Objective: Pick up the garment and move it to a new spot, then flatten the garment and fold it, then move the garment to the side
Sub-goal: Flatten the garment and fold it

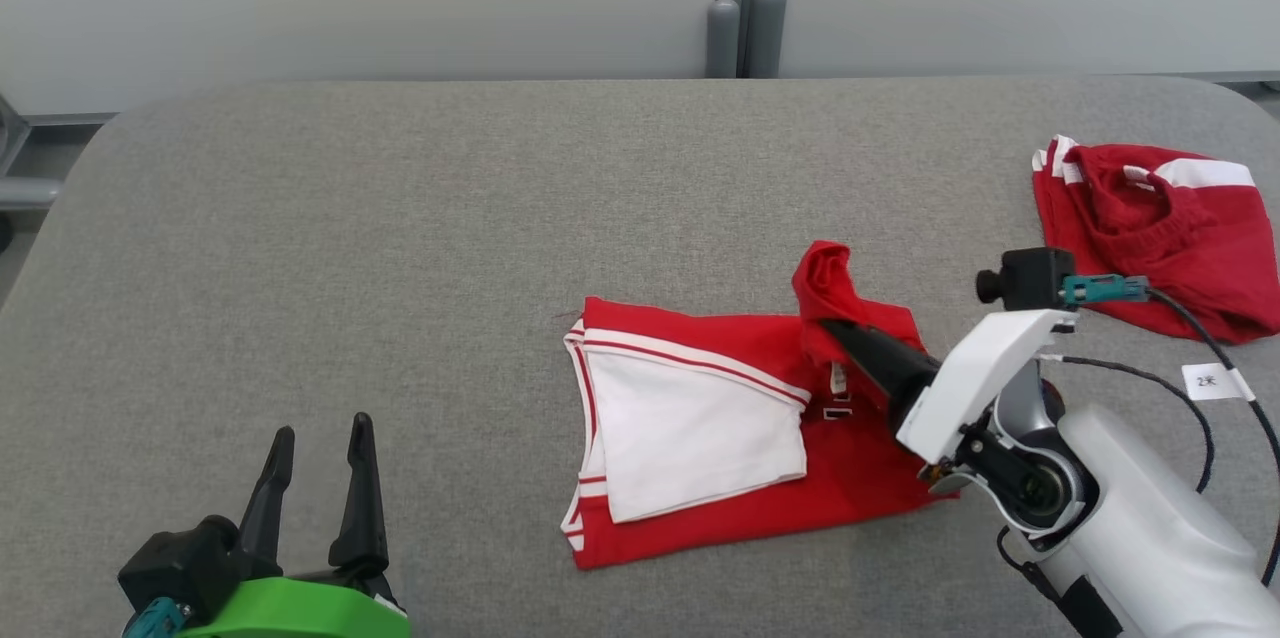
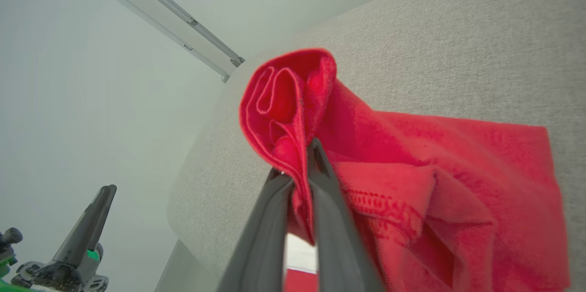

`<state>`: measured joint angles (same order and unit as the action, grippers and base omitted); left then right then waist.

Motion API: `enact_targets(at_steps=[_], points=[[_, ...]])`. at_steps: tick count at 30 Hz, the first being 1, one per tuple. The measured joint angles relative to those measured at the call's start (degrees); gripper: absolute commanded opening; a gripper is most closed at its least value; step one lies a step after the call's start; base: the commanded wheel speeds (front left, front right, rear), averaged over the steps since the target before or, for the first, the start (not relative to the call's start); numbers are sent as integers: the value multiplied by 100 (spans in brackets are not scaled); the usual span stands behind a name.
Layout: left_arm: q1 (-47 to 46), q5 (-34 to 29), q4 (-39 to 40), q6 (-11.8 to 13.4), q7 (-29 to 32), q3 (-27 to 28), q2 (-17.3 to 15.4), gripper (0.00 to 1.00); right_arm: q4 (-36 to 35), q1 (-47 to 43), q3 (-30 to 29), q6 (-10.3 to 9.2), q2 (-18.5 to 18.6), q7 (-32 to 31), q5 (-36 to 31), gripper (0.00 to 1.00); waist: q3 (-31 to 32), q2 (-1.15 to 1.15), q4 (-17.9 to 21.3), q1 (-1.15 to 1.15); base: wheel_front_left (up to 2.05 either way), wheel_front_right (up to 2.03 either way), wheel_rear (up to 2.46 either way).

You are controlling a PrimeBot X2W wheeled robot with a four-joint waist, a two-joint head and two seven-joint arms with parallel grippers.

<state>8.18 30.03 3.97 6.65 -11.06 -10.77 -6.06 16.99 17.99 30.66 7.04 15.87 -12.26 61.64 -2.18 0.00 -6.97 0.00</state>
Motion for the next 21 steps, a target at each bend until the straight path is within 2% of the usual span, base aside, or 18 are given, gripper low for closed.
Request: enact_targets(at_steps=[7,11,12,21], points=[[1,1,-105,-1,1,-57,24,100,191,42,302,-15,-349,-141,-115,0,124,0,-296,0,0,0,0],[2,2,-141,-3,25,-91,58,100,478,71,366,-213,-563,-175,-170,0,188,0,-483,0,0,0,0],[2,2,-141,-3,25,-91,58,100,478,71,366,-213,-563,-175,-170,0,188,0,-483,0,0,0,0],[4,14,-172,-9,26,-199,102,100,1106,409,508,-625,-775,-194,-448,0,251,0,-911,0,0,0,0]])
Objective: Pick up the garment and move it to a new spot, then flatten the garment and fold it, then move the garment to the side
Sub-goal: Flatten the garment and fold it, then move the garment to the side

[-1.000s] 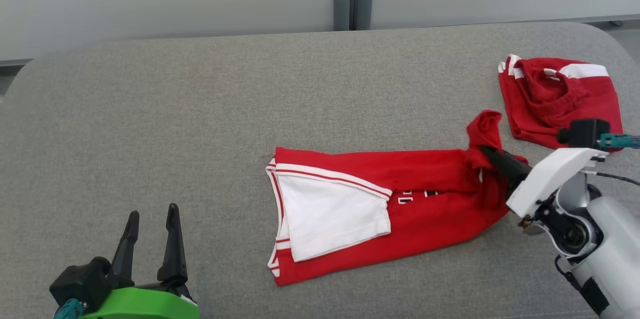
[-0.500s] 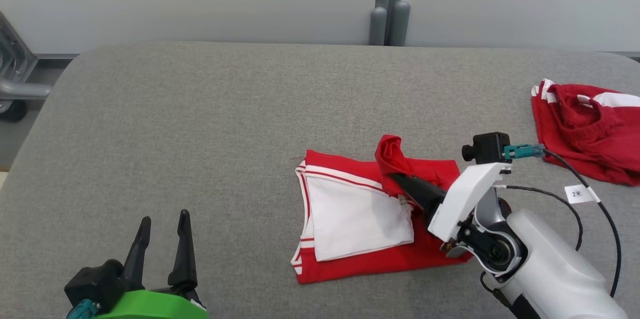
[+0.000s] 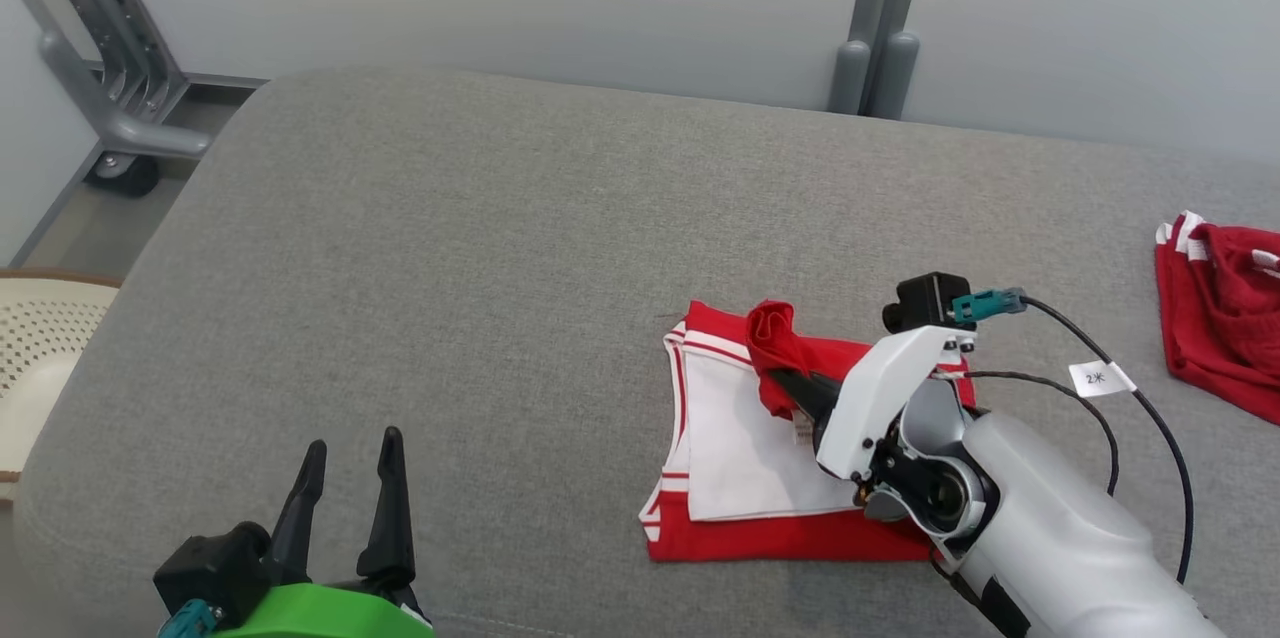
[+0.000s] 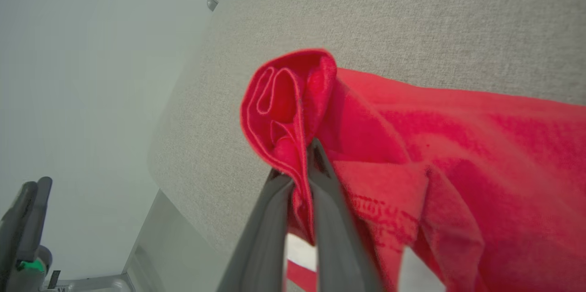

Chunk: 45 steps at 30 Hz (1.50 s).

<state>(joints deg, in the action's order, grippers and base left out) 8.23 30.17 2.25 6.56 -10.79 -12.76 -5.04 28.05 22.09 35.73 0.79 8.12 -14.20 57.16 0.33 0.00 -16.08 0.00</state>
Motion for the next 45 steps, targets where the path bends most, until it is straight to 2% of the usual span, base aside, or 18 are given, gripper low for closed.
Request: enact_targets(at_steps=[3,5,8,9,10,11,12,13,14,17,23,30,38,45], points=[[1,37,-8,-1,-1,-3,4,100,223,116,115,-101,-13,-49,-189,7,-9,0,-128,0,0,0,0],[1,40,-16,-1,-2,1,8,100,363,190,176,-148,-25,-58,-257,18,-22,0,-200,0,0,0,0],[2,42,-32,-1,-12,34,12,100,608,352,318,-196,-88,-112,-427,26,-52,0,-294,0,0,0,0],[2,43,-35,-1,-13,43,12,100,654,384,350,-197,-113,-148,-431,40,-57,0,-302,0,0,0,0],[2,47,-41,-1,-19,44,12,100,710,410,372,-201,-141,-151,-432,46,-60,0,-306,0,0,0,0],[2,49,-47,-1,-19,44,13,100,761,439,396,-244,-163,-154,-437,46,-62,0,-307,0,0,0,0],[2,49,-53,-1,-20,43,14,100,798,457,405,-248,-180,-156,-438,71,-62,0,-307,0,0,0,0],[2,49,-57,-1,-37,42,15,100,835,474,423,-248,-198,-156,-464,89,-64,0,-306,0,0,0,0],[2,51,-58,-1,-43,44,16,100,892,517,472,-248,-238,-156,-506,100,-65,0,-300,0,0,0,0],[3,85,-68,-1,-64,129,20,100,921,636,569,-229,-301,-158,-531,100,-57,0,-255,0,0,0,0],[7,85,-90,-1,-91,191,18,100,871,833,621,-30,-352,-170,-528,100,-9,0,-92,0,0,0,0],[14,83,-35,0,-113,257,8,100,632,1202,446,169,-350,154,-530,100,53,0,193,0,0,0,0],[60,81,55,-1,-121,254,8,100,794,870,12,161,281,377,-410,100,55,0,565,0,0,0,0],[117,71,162,0,-120,220,7,100,887,281,-59,182,526,435,-261,100,-100,0,802,0,0,0,0]])
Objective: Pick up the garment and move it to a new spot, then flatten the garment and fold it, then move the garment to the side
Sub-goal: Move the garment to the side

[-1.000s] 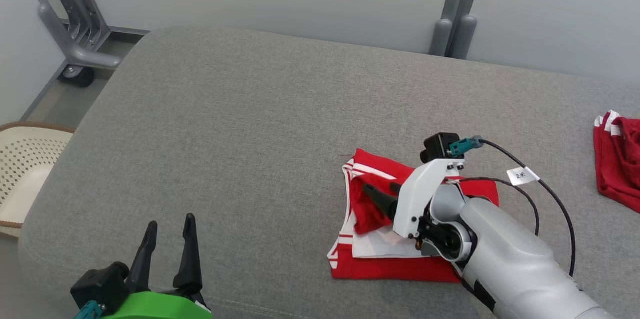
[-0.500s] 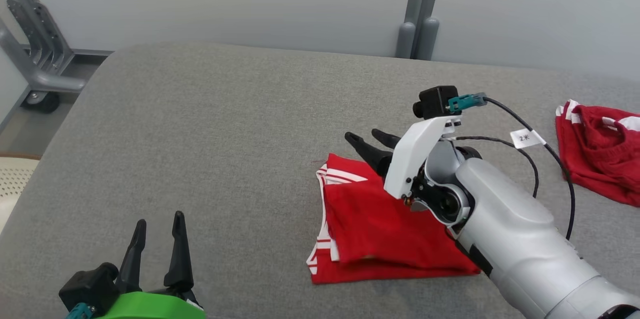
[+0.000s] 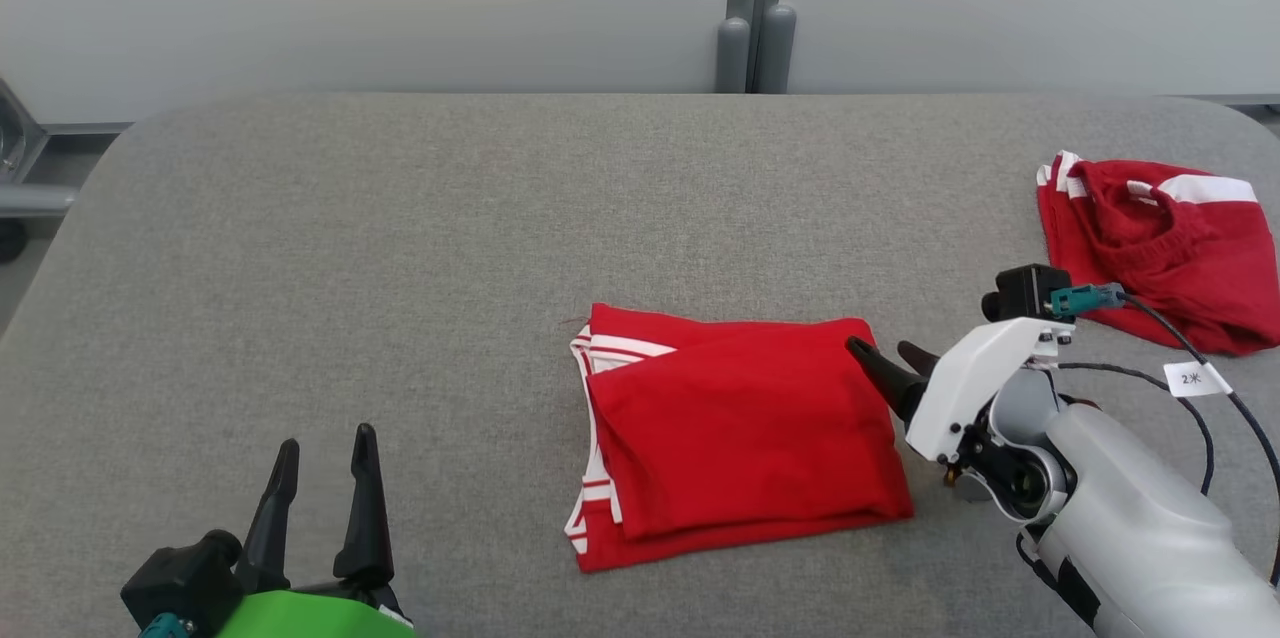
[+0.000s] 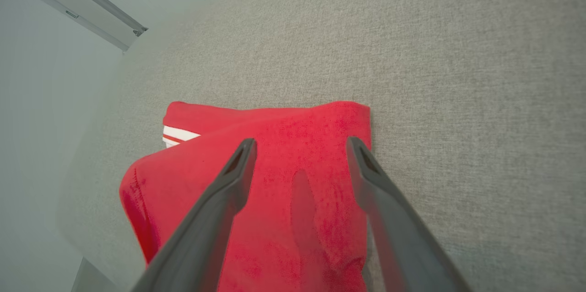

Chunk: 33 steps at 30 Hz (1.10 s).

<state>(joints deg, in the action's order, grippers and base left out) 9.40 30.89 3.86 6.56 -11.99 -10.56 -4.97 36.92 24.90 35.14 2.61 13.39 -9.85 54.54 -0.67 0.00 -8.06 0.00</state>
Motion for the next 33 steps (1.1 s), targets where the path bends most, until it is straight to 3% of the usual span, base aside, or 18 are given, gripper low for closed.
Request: enact_targets(at_steps=[10,24,25,26,27,29,30,33], points=[[-30,-43,44,-2,55,-148,1,100,33,-300,-147,100,16,125,222,100,-343,0,106,0,0,0,0],[-210,-86,3,-2,85,-146,-2,100,242,-347,-280,256,-116,37,617,98,-544,0,-185,0,0,0,0],[-210,-86,0,-2,85,-122,-3,100,245,-347,-280,279,-133,22,643,75,-546,0,-197,0,0,0,0],[-210,-86,-7,-2,85,-108,-9,100,250,-347,-275,292,-155,21,656,45,-546,0,-205,0,0,0,0],[-210,-86,-12,-2,85,-104,-9,100,250,-347,-257,297,-168,14,657,38,-544,0,-212,0,0,0,0],[-210,-86,-20,-2,85,-104,-9,100,250,-347,-247,314,-185,12,662,11,-540,0,-218,0,0,0,0],[-210,-86,-29,-2,85,-104,-9,100,252,-347,-250,337,-205,5,702,0,-534,0,-223,0,0,0,0],[-210,-86,-76,-2,81,-83,-9,100,253,-346,-247,345,-230,7,747,0,-503,0,-229,0,0,0,0]])
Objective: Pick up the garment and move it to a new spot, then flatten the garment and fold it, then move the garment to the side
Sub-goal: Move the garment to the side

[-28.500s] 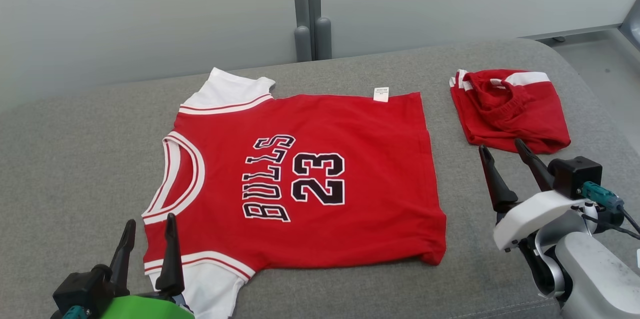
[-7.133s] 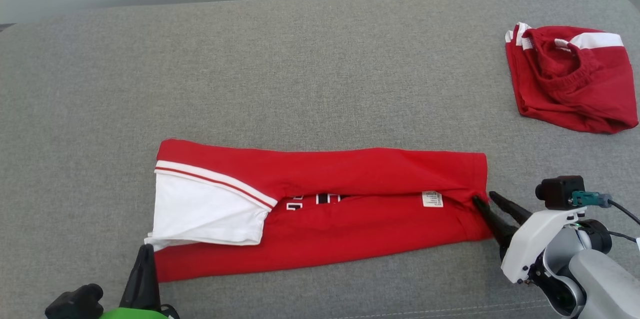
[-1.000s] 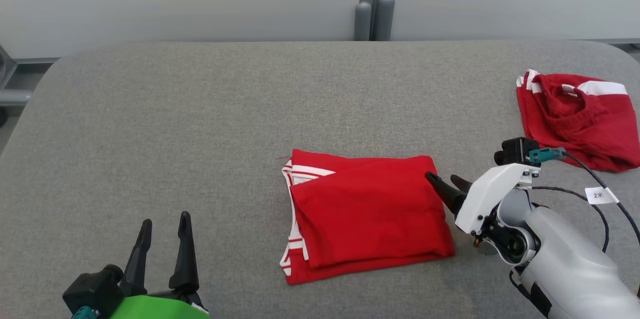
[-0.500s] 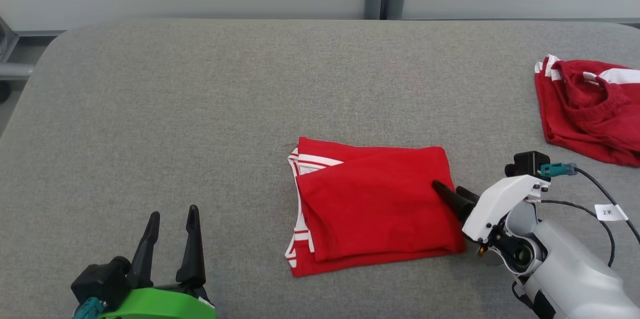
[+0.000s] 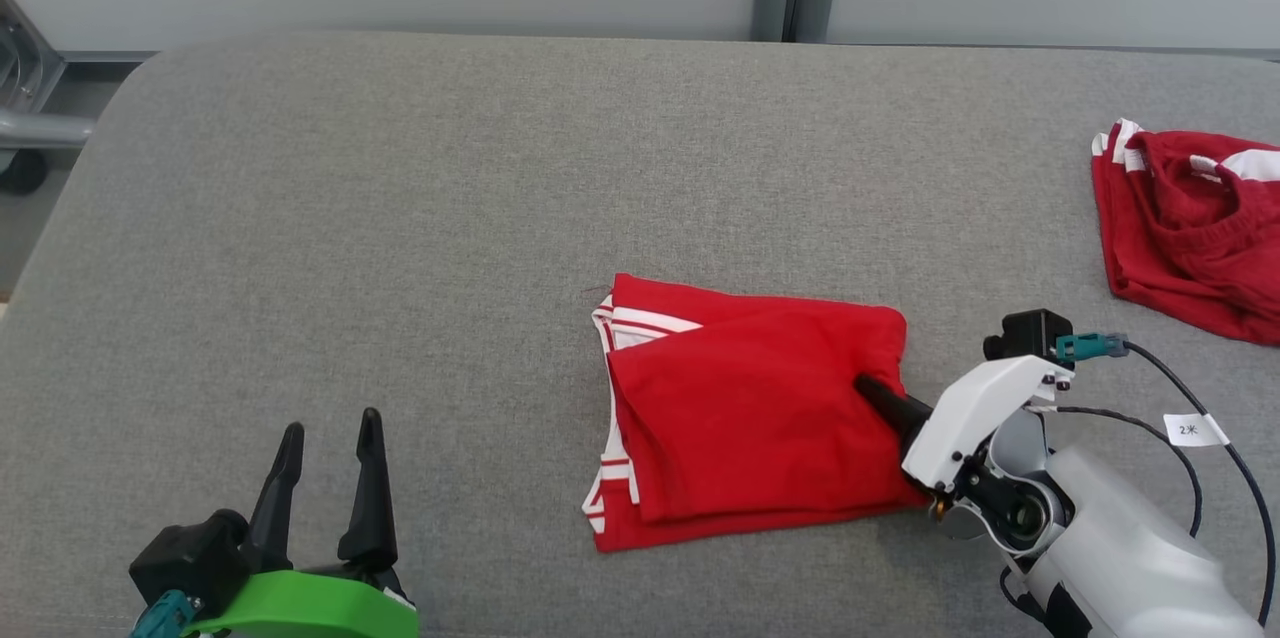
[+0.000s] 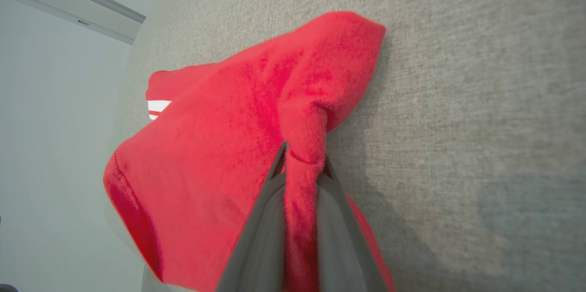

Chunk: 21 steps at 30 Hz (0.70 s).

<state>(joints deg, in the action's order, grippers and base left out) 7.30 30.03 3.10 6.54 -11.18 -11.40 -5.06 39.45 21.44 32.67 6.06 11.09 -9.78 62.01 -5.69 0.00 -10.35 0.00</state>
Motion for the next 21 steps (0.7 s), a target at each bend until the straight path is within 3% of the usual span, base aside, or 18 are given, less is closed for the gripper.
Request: enact_targets(at_steps=[8,21], points=[[6,0,-49,0,-7,57,-2,100,-62,90,-2,47,122,75,-19,0,146,0,112,0,0,0,0],[43,0,-16,0,-7,64,-3,100,-162,839,-308,38,1132,38,-276,0,264,0,492,0,0,0,0]])
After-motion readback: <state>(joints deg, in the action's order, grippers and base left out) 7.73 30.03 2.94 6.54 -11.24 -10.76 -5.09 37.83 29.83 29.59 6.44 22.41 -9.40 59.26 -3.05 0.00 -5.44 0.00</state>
